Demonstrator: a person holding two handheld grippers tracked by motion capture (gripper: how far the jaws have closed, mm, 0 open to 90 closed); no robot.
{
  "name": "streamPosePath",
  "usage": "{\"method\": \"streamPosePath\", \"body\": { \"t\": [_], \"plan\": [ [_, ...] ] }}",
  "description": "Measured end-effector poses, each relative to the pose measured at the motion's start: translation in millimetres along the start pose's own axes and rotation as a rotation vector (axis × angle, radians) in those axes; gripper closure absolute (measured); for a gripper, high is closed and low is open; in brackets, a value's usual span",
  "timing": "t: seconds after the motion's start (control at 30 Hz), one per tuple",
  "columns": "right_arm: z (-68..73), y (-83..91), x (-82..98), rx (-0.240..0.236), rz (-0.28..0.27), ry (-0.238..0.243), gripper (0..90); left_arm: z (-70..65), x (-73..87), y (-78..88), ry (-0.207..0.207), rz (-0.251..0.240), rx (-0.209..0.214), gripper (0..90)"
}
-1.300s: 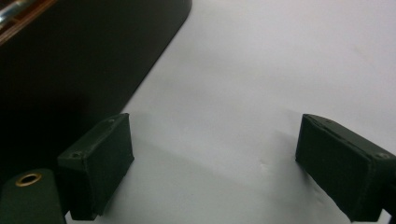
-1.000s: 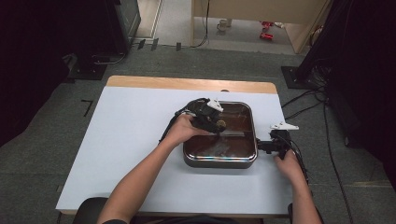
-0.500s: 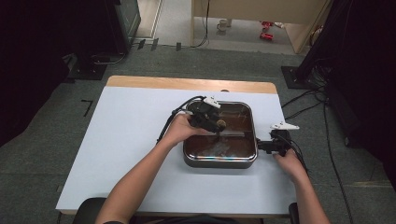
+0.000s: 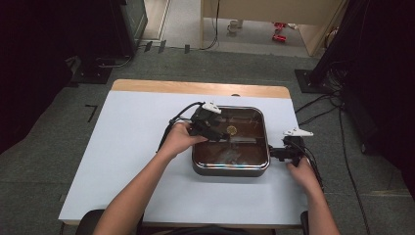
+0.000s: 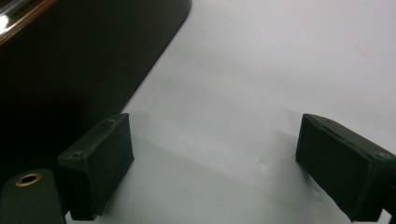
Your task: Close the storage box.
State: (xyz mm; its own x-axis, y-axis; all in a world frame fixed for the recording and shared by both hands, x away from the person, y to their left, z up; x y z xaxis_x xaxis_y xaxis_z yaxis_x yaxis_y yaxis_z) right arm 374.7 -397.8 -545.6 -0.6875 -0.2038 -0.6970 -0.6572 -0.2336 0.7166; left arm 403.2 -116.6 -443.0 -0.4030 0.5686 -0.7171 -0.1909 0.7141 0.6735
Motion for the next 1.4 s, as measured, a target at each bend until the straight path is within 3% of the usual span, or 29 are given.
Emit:
{"method": "streamPosePath", "body": {
  "t": [0.27,0.3,0.5,0.87,0.97,1.27,1.4],
  "plan": [
    [-0.2,0.0,-0.1,-0.001,-0.001,0.002,10.5,0.7,9.3,22.8,0.019,-0.065,-0.046,31.2],
    [-0.3,0.1,-0.1,-0.002,-0.001,-0.001,10.6,1.1,11.9,29.2,0.021,-0.079,-0.067,30.6],
    [-0.3,0.0,-0.1,-0.001,0.000,0.000,10.5,3.5,23.5,45.4,0.028,-0.103,-0.105,29.2],
    [-0.2,-0.1,-0.1,-0.001,-0.001,0.000,10.5,9.0,46.1,65.3,0.057,-0.107,-0.158,29.0],
    [-0.2,-0.1,-0.1,0.000,-0.001,0.000,10.5,13.5,57.8,69.7,0.064,-0.087,-0.196,28.6],
    [-0.1,-0.1,-0.1,0.000,0.000,0.001,10.5,20.3,77.1,79.3,0.102,-0.092,-0.214,27.6],
    [0.0,-0.1,-0.1,0.001,-0.001,0.001,10.6,24.9,90.8,81.4,0.117,-0.077,-0.242,27.1]
  ]
}}
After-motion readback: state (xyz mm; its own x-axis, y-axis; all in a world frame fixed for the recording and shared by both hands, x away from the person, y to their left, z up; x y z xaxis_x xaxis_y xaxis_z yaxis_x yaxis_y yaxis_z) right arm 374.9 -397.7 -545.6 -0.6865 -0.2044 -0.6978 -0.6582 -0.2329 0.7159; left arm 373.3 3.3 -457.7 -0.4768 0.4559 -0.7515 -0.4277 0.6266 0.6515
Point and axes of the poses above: each handheld gripper's, and its own axes: y roughly backward along the jaws, x roughly out of its underside, z roughly to its left, the point moved 6 cm from there along -y, roughly forward along the jaws, and after that the axes turned 2 degrees about z, right-handed, at the moved point
